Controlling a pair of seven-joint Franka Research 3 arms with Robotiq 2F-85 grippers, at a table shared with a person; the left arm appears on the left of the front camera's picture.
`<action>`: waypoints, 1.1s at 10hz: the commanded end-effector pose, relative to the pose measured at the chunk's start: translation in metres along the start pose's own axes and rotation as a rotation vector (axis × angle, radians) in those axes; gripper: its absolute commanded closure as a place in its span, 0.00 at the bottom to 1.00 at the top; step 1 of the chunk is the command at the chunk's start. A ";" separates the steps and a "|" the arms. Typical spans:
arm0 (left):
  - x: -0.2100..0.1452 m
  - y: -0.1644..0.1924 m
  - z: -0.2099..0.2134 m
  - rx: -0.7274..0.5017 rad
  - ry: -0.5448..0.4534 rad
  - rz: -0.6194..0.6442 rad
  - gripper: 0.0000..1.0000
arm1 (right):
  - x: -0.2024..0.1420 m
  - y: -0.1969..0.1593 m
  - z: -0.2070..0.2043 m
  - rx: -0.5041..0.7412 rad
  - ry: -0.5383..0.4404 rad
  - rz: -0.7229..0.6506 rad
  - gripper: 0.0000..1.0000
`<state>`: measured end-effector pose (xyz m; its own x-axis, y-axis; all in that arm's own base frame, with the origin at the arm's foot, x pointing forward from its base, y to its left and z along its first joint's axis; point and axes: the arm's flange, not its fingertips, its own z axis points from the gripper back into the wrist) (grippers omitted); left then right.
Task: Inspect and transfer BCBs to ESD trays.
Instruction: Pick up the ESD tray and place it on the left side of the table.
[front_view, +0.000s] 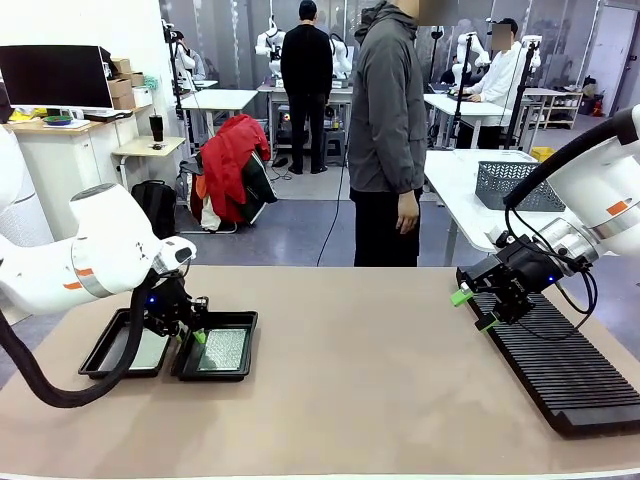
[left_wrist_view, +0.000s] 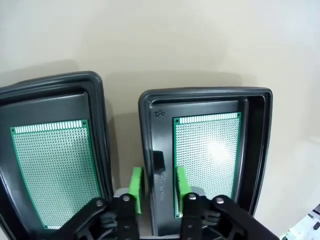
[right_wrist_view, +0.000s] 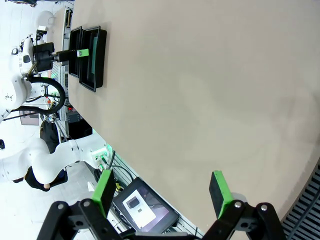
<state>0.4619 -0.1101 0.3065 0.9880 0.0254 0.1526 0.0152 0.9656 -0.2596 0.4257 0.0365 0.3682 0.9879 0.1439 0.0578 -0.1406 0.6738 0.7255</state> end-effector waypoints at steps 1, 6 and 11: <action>-0.001 -0.010 0.012 0.037 -0.009 0.016 0.43 | 0.000 0.000 0.001 -0.005 -0.003 -0.001 0.00; -0.007 -0.044 0.053 0.162 0.030 0.005 0.04 | 0.000 0.000 0.001 -0.005 -0.003 -0.001 0.00; -0.031 -0.054 0.119 0.291 0.106 -0.021 0.00 | 0.000 0.000 0.001 -0.005 -0.003 -0.001 0.00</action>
<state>0.4161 -0.1328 0.4193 0.9980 -0.0216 0.0601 0.0232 0.9994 -0.0268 0.4257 0.0365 0.3682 0.9879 0.1439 0.0577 -0.1406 0.6738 0.7255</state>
